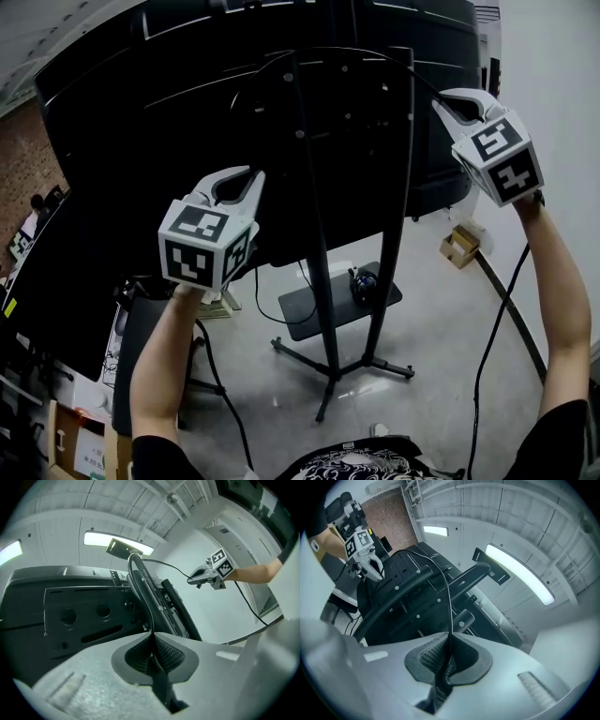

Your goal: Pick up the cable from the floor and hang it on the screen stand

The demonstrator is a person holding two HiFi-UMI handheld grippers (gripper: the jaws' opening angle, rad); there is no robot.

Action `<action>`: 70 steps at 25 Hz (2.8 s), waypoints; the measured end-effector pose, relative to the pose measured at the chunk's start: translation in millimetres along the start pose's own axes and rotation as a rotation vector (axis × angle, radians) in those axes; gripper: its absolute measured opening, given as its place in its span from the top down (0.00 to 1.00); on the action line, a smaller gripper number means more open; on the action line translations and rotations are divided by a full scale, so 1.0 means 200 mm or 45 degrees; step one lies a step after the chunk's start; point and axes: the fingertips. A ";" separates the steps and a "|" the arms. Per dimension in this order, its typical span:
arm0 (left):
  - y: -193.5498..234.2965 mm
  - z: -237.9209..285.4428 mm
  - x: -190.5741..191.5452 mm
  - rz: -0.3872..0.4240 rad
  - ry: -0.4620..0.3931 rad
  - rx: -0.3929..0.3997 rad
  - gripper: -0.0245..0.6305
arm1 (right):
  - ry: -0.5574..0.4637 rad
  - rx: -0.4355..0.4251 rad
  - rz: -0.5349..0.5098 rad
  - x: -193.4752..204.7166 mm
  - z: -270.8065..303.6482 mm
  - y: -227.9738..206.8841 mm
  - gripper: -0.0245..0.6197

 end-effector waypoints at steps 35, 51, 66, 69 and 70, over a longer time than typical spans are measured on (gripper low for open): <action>0.23 0.28 -0.15 -0.544 0.769 -0.031 0.94 | -0.047 -0.462 0.213 0.02 0.67 -0.39 0.94; 0.21 0.28 -0.06 -0.663 0.939 -0.009 0.93 | 0.094 -0.998 0.577 0.03 0.67 -0.26 0.94; 0.15 0.30 -0.07 -0.627 0.806 -0.018 0.93 | -0.015 -0.995 0.598 0.10 0.68 -0.08 0.94; 0.15 0.30 -0.08 -0.527 0.781 -0.080 0.93 | -0.070 -0.913 0.527 0.10 0.66 -0.09 0.93; 0.15 0.30 -0.08 -0.474 0.761 -0.117 0.93 | -0.090 -0.869 0.503 0.10 0.66 -0.10 0.92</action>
Point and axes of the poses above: the fingertips, and each gripper's own axes: z forward along the fingers, y to its left, x out of its underside, and after that the axes turned 12 degrees about y, right-handed
